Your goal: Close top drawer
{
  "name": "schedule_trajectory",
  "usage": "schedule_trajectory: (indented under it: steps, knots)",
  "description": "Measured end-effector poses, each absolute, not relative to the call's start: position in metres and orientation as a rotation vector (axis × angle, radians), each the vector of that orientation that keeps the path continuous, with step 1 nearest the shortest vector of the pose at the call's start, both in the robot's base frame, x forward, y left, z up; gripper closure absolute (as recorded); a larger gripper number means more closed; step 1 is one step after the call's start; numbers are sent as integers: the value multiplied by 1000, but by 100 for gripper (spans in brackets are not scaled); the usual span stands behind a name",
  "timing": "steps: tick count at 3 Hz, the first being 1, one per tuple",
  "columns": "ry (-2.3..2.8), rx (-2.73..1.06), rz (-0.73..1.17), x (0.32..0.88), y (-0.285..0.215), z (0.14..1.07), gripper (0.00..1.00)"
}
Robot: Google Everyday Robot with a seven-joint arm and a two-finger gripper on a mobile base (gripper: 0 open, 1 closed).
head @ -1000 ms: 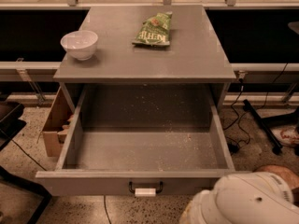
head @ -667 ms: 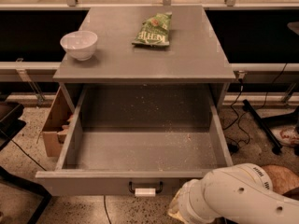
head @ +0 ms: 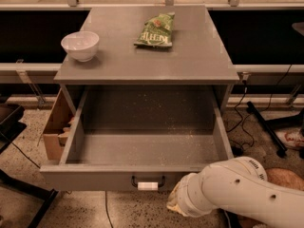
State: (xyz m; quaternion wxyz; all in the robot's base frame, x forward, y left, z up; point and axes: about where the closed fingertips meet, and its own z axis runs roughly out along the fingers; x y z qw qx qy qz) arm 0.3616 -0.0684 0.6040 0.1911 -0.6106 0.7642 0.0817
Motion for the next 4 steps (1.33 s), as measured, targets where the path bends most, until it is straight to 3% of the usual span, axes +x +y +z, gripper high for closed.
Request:
schedule_trajectory:
  steps: [4]
  knots:
    - [2098,-1600,50,427,-74,599,100]
